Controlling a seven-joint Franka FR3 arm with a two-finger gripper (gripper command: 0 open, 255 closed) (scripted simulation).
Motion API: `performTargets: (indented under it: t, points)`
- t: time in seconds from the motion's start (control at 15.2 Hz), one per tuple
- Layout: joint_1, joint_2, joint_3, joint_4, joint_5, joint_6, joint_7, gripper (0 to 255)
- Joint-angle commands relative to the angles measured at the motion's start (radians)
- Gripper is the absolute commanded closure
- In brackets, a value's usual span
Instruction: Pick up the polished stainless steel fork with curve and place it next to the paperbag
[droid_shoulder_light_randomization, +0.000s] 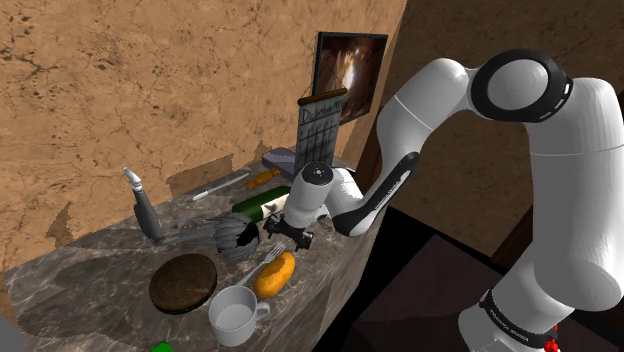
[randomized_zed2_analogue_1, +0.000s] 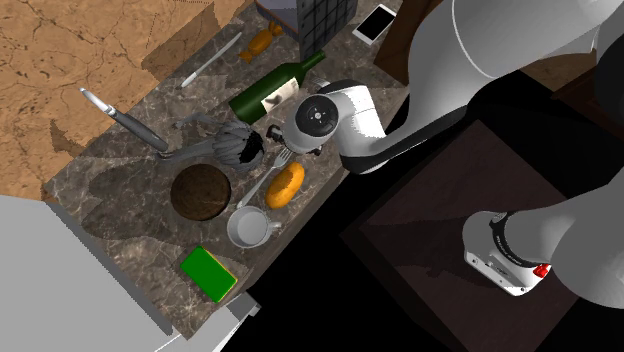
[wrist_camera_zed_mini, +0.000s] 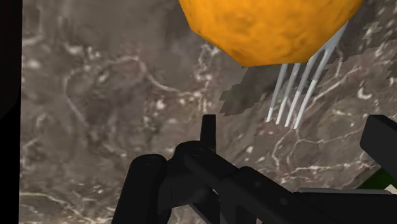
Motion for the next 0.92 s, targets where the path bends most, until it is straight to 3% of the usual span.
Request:
performTargets:
  t: [0.0,0.26,0.33,0.86]
  points:
    - [0.001,0.002,-0.002,0.001,-0.002,0.001,0.001,0]
    - [0.001,0.002,-0.002,0.001,-0.002,0.001,0.001,0]
    - [0.001,0.002,-0.002,0.001,-0.002,0.001,0.001,255]
    - [0.001,0.002,-0.002,0.001,-0.002,0.001,0.001,255]
